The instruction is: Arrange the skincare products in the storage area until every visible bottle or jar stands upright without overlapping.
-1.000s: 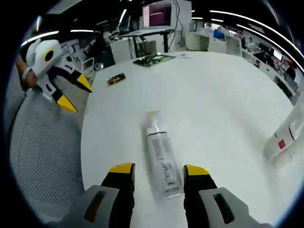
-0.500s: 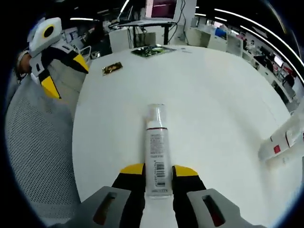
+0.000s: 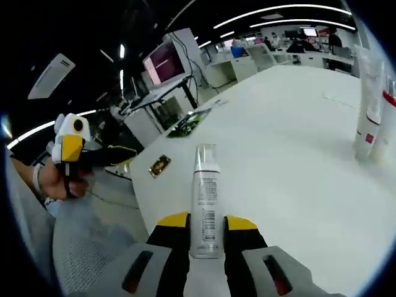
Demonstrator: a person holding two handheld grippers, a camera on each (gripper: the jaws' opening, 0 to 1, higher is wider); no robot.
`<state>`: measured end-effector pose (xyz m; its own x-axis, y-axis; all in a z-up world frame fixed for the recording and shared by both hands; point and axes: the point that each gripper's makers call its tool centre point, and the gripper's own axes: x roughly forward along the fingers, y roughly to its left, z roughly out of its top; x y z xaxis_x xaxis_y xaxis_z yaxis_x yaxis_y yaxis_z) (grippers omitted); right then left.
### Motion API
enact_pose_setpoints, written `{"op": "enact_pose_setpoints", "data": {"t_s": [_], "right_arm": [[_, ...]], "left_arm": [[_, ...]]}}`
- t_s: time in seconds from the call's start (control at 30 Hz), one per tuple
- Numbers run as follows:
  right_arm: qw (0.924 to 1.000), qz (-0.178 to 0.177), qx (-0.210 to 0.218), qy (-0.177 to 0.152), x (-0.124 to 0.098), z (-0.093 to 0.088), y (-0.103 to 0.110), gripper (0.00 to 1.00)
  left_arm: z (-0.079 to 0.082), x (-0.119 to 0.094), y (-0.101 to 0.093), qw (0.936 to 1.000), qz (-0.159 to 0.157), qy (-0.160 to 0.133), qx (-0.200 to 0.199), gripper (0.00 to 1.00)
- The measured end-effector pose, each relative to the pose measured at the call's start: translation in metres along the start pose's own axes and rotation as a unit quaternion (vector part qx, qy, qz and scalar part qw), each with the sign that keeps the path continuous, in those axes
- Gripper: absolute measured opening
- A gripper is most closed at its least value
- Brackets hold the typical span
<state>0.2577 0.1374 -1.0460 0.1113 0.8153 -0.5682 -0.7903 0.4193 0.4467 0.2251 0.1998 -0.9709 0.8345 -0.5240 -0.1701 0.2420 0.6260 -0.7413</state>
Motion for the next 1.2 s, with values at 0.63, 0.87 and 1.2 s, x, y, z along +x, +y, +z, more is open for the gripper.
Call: {"op": "enact_pose_setpoints", "data": {"t_s": [0.63,0.87,1.2], "right_arm": [[0.9569,0.245,0.129,-0.088,-0.012,0.026,0.117,0.12],[0.9449,0.271,0.166,-0.077,-0.012,0.024,0.126,0.13],[0.9881,0.152,-0.012,-0.023,0.005,0.017,0.112,0.15]], "left_arm": [[-0.012,-0.002,-0.022,0.9889,-0.083,0.037,-0.117,0.25],[-0.011,-0.006,-0.022,0.9860,-0.085,0.044,-0.136,0.20],[-0.015,-0.005,0.006,0.9928,0.013,0.044,-0.110,0.19]]}}
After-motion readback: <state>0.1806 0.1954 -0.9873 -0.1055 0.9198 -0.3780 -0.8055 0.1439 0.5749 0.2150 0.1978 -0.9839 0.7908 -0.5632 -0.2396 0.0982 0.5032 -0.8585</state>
